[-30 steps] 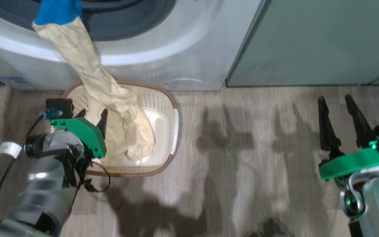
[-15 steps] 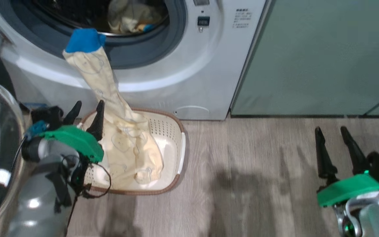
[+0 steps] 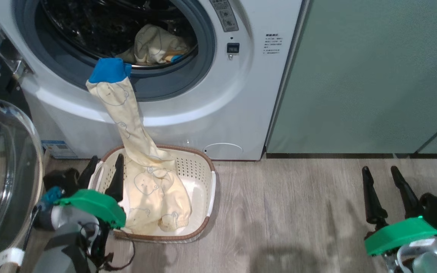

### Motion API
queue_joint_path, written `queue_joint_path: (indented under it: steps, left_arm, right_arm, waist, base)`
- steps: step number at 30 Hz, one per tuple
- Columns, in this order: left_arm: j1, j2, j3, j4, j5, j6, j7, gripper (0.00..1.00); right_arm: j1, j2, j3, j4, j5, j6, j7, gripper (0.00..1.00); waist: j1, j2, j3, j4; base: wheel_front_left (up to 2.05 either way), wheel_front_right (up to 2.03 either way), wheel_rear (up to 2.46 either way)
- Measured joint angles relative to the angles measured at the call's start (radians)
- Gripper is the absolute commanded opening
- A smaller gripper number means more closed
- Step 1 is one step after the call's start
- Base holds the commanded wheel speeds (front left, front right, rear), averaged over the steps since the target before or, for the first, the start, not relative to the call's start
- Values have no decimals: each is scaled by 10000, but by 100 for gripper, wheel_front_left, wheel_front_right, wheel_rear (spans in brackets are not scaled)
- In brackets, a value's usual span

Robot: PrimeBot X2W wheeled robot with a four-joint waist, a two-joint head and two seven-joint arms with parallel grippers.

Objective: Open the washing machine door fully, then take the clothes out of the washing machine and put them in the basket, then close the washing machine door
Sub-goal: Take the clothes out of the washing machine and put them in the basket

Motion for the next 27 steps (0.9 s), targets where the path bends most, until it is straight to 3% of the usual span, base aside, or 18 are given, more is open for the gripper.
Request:
queue_joint_path:
  steps: [8,17,27]
  left_arm:
    - [197,-157,267,73,370,-15,0,100]
    - [-273,-127,4,1306,391,-73,23,100]
    - [-2197,270,-378,2665,360,-92,1429,100]
  right_arm:
    - [151,0,-13,0,2,0,0,100]
    - [151,0,10,0,2,0,0,100]
    - [91,2,151,-19,21,0,0,100]
  waist:
    - [1,0,-110,142]
    - [1,0,-55,145]
    - [2,0,421,45]
  base:
    - [0,0,0]
    - [0,0,0]
    - [0,0,0]
